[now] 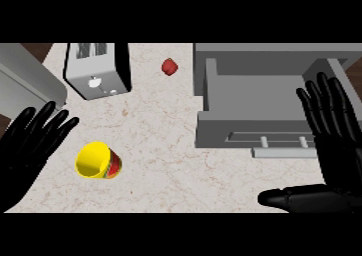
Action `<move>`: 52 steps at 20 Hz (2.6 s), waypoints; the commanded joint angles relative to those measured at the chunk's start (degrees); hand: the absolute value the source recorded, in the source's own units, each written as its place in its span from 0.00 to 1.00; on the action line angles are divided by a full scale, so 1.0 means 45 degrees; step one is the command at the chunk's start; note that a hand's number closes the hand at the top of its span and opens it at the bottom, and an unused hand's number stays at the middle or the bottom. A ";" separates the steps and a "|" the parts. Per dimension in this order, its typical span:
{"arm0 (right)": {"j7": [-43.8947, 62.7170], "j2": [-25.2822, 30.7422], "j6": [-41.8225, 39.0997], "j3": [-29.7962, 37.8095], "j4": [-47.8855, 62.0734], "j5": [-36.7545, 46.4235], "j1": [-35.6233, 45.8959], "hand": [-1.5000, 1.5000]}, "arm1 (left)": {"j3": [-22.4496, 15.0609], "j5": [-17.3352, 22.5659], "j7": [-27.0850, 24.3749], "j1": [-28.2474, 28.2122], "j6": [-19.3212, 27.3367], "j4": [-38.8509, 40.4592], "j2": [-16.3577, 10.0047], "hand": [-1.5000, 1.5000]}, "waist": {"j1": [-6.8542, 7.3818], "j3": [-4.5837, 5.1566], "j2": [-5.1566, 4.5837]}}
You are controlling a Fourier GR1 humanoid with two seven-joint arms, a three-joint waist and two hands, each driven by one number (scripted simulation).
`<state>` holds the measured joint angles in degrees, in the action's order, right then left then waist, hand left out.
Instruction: Pick up the cup, place it into the drawer and close the drawer
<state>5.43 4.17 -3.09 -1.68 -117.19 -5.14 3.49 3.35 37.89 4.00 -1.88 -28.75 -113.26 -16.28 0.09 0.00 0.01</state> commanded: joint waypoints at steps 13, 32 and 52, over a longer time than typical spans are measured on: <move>-0.0121 0.0125 -0.0561 0.0568 -0.0175 -0.0353 -0.0193 0.00 | 0.0361 -0.1676 0.0188 -0.0055 -0.0469 0.1125 0.1197 0.00 | -0.0026 -0.0001 0.0004; 0.0089 -0.0151 -0.0374 0.0456 0.0577 -0.0163 0.0777 0.00 | 0.1747 -0.5868 -0.4347 0.0724 -0.2372 0.7165 0.1035 0.00 | -0.0036 0.0004 -0.0011; 0.0346 0.0204 -0.1262 0.0887 -0.0937 -0.0888 -0.0737 0.00 | 0.1570 -0.8705 -0.9884 0.1936 -0.2031 1.3574 0.0284 0.00 | -0.0079 0.0005 -0.0008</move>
<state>8.77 4.85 -6.97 2.15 -120.68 -8.59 3.38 10.95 0.88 -31.59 8.11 -35.43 -56.48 -14.59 -0.26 0.04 -0.03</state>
